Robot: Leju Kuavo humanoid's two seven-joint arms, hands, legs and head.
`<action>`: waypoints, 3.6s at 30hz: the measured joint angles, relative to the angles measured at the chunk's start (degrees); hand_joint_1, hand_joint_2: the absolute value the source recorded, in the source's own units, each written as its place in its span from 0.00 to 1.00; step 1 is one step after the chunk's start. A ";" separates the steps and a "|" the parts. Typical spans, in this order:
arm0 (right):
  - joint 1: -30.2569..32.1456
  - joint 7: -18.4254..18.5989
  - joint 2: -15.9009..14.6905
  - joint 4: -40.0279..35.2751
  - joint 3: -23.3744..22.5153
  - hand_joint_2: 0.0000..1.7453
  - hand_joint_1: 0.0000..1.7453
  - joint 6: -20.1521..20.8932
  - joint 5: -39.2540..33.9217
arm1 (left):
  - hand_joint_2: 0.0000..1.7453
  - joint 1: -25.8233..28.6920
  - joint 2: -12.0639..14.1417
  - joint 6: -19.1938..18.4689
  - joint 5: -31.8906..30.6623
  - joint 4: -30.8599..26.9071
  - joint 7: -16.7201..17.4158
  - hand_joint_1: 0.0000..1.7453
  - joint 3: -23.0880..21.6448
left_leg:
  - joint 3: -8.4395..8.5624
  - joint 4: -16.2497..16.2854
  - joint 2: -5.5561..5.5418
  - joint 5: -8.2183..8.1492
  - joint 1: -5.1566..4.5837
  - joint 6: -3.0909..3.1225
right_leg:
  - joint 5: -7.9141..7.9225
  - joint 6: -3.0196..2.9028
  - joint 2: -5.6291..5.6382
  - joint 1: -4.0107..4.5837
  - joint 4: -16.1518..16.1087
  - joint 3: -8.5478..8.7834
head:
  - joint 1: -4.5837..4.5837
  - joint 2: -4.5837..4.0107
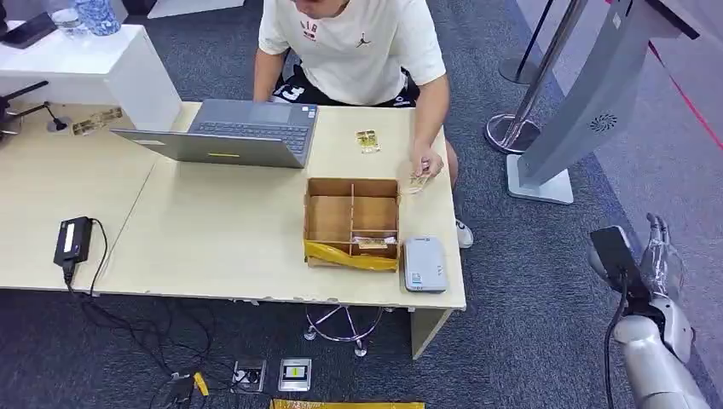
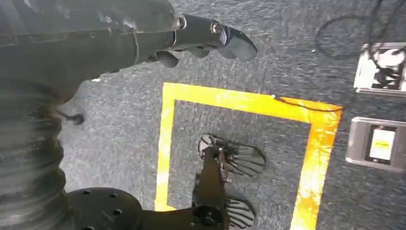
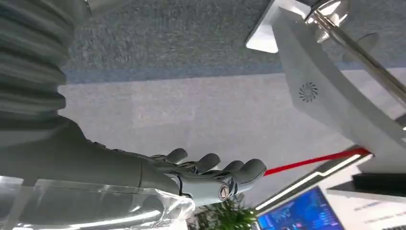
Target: Pass the card to the sensor for recognition and then transmit it.
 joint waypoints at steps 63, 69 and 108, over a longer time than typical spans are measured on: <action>3.07 9.51 17.27 -39.49 36.50 1.00 0.00 33.72 27.34 | 1.00 -2.66 -0.18 0.26 -2.58 -0.50 -2.05 0.00 1.42 | -0.17 -0.02 -0.06 0.20 0.06 -0.19 | 0.00 -0.10 -0.04 0.07 0.19 -0.20 | 0.00 -0.02; 0.50 6.45 20.42 -26.90 37.40 1.00 0.00 22.07 27.45 | 1.00 -2.73 -0.52 1.14 -2.32 -0.50 -1.75 0.00 1.40 | -0.17 -0.02 -0.06 0.21 0.06 -0.19 | 0.00 -0.10 -0.06 0.08 0.19 -0.21 | 0.00 -0.02; -6.16 4.53 27.84 -1.60 37.79 1.00 0.61 9.97 26.64 | 1.00 -2.97 -0.90 2.49 -1.09 -0.50 0.57 0.00 1.40 | -0.15 -0.01 -0.04 0.21 0.06 -0.20 | 0.01 -0.11 0.00 0.08 0.19 -0.23 | 0.02 -0.02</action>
